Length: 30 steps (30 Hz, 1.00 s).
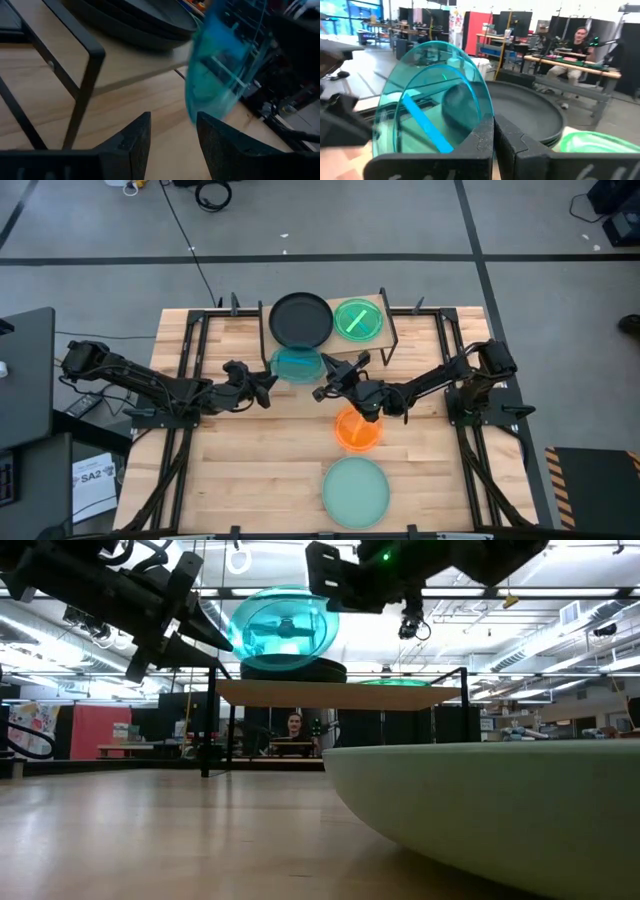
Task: Place and stack plates onto a shelf
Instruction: Stack the light blue plate on top of the green plate on the shelf
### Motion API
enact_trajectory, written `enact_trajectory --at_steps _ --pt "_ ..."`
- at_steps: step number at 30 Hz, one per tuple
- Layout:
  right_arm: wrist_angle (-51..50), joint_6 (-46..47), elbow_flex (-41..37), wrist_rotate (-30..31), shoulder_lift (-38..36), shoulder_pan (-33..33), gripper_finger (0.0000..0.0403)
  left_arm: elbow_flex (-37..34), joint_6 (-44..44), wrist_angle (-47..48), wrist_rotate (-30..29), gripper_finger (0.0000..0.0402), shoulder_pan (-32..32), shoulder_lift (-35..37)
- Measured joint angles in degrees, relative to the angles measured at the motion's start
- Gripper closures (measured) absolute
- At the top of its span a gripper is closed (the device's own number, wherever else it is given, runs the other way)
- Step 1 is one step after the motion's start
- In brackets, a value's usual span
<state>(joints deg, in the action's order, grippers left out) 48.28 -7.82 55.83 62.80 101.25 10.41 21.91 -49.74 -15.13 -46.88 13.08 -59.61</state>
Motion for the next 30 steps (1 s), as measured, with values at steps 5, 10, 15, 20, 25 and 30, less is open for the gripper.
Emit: enact_trajectory --at_steps 5,10,15,20,25,30 --pt "-0.04 -5.79 0.02 2.28 -2.67 0.0 0.0394 0.01 0.0 0.02 2.79 0.0236 0.0 0.0" --pt "-0.05 -12.66 0.0 5.26 -6.67 0.0 0.0394 0.01 0.0 0.11 3.33 0.0236 0.0 0.0" --pt "0.04 -19.68 0.0 8.87 -12.11 -0.2 0.0394 0.0 0.0 0.12 3.33 0.0236 0.0 0.0" --pt "-0.01 -26.58 0.01 11.64 -18.61 -1.09 0.0394 0.02 0.01 0.18 3.31 0.0236 0.0 0.0" --pt "-0.31 -32.24 0.01 13.24 -25.26 -3.34 0.0394 0.0 0.0 0.34 3.31 0.0237 0.0 0.0" --pt "-2.46 -33.3 0.01 14.32 -31.13 -6.97 0.0394 0.01 0.02 0.38 3.31 0.0237 0.0 0.0"
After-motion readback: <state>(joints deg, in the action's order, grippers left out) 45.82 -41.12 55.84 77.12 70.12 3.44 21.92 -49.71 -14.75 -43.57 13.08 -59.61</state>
